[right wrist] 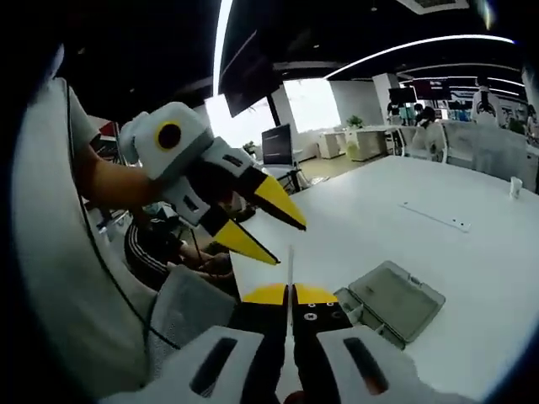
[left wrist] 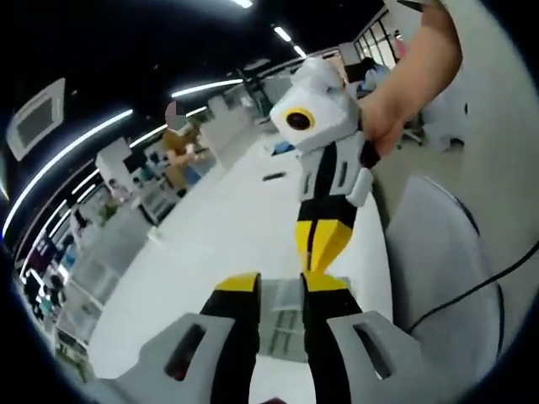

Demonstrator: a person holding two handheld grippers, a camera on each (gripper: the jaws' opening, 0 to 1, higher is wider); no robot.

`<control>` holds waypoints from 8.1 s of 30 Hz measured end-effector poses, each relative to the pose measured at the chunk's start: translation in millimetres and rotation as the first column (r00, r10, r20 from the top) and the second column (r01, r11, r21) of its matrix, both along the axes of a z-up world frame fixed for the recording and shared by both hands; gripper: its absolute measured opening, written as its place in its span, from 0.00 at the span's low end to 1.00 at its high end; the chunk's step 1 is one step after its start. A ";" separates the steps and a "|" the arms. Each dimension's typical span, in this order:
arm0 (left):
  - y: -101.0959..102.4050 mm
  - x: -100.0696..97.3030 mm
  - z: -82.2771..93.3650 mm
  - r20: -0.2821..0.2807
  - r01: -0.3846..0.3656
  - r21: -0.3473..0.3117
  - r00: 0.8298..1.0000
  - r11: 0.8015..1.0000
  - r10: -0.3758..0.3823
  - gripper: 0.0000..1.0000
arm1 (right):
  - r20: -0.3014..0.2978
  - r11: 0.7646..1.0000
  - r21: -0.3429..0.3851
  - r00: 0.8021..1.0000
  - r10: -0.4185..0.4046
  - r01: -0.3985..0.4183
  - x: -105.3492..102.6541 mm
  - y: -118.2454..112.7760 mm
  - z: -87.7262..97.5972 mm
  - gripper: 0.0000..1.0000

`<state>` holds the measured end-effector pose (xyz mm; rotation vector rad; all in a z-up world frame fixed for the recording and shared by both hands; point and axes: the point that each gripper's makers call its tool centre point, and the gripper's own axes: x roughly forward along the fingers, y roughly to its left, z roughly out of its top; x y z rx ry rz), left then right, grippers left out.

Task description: Insert the divider into the dual guide fixture by aligning both edges with the guide slots and pushing it downward to the bottom, including one-sided entry, uneven engagement, binding, and posture correction.

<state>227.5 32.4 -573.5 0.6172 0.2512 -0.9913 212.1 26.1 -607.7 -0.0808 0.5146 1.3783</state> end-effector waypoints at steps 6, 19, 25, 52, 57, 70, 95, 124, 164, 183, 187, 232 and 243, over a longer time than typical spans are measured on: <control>0.8 -2.6 -4.7 -0.059 0.023 0.006 0.998 1.000 -0.023 0.13 | 0.050 0.998 -0.029 0.998 0.050 -0.048 -2.7 0.0 -0.9 0.00; -4.9 -12.1 -16.9 -0.148 0.081 0.035 0.986 0.996 -0.075 0.09 | 0.121 0.991 -0.067 0.985 0.125 -0.118 -8.1 1.8 -3.9 0.00; -6.2 -15.9 -23.5 -0.186 0.101 0.047 0.978 0.994 -0.091 0.07 | 0.162 0.984 -0.096 0.973 0.163 -0.149 -10.5 1.4 -6.0 0.00; -6.5 -24.9 -31.9 -0.360 0.134 0.019 0.925 0.991 -0.119 0.00 | 0.238 0.957 -0.165 0.932 0.275 -0.240 -15.5 -0.7 -11.7 0.00; -6.2 -26.0 -35.7 -0.414 0.131 0.002 0.903 0.991 -0.118 0.00 | 0.222 0.955 -0.164 0.934 0.280 -0.248 -16.9 -0.9 -14.4 0.00; -6.3 -27.4 -41.6 -0.551 0.094 -0.022 0.830 0.995 -0.090 0.00 | 0.149 0.960 -0.143 0.953 0.262 -0.242 -16.5 -0.6 -21.0 0.00; -11.2 -31.3 -42.2 -0.482 0.210 0.060 0.862 0.976 -0.156 0.00 | 0.112 0.951 -0.141 0.951 0.290 -0.273 -23.8 -1.2 -25.7 0.00; 7.6 -20.6 -56.5 -0.485 0.197 0.241 0.873 0.950 -0.057 0.00 | 0.099 0.971 -0.164 0.977 0.189 -0.172 -15.2 -11.7 -37.1 0.15; 33.3 5.3 -99.9 -0.510 0.168 0.505 0.849 0.847 0.136 0.00 | 0.130 0.981 -0.182 0.988 0.088 -0.063 -10.4 -32.3 -39.9 0.42; 36.9 5.5 -109.0 -0.503 0.170 0.525 0.852 0.834 0.143 0.00 | 0.145 0.984 -0.175 0.988 0.042 -0.016 -7.5 -35.7 -53.6 0.60; 36.9 7.1 -109.6 -0.500 0.164 0.528 0.853 0.833 0.148 0.00 | 0.155 0.985 -0.172 0.987 0.038 -0.011 -5.3 -35.3 -53.9 0.63; 34.5 15.7 -131.0 -0.492 0.154 0.529 0.857 0.834 0.154 0.00 | 0.152 0.991 -0.134 0.988 0.020 0.001 -8.1 -31.4 -66.1 0.70; 33.4 17.9 -138.6 -0.495 0.161 0.534 0.855 0.830 0.153 0.00 | 0.148 0.990 -0.139 0.989 0.021 0.000 -10.5 -32.7 -69.2 0.70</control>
